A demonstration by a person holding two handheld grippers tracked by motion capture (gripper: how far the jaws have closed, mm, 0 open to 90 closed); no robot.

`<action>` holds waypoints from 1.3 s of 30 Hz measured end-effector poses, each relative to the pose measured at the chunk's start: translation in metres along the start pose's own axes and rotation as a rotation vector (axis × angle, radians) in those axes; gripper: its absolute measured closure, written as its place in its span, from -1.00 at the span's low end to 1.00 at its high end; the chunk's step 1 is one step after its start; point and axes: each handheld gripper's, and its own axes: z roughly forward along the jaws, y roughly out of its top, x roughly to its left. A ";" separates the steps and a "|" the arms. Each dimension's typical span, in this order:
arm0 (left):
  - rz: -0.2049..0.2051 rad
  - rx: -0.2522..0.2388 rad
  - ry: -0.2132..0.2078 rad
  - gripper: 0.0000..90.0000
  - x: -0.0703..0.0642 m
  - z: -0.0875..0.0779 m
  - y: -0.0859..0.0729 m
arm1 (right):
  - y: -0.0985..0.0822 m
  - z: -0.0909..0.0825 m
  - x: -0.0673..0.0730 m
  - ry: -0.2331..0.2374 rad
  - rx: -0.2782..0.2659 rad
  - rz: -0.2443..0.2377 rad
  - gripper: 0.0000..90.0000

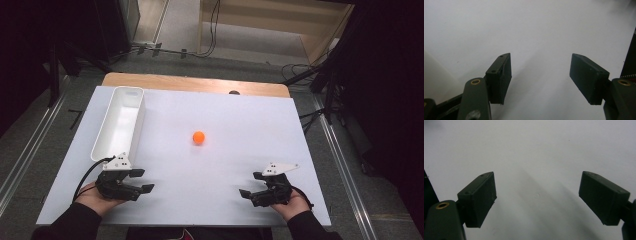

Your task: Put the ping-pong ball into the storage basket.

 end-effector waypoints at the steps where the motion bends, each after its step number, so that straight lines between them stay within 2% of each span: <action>1: 0.001 0.002 0.003 -0.23 0.000 0.001 0.000 | 0.000 0.000 0.000 0.001 0.001 -0.001 -0.71; 7: 0.009 0.011 -0.007 -0.23 -0.001 0.001 0.000 | 0.000 0.000 0.001 -0.003 0.000 -0.002 -0.71; 39: -0.011 0.009 -0.025 -0.23 0.001 0.003 0.000 | 0.000 0.000 0.003 0.008 0.005 -0.008 -0.71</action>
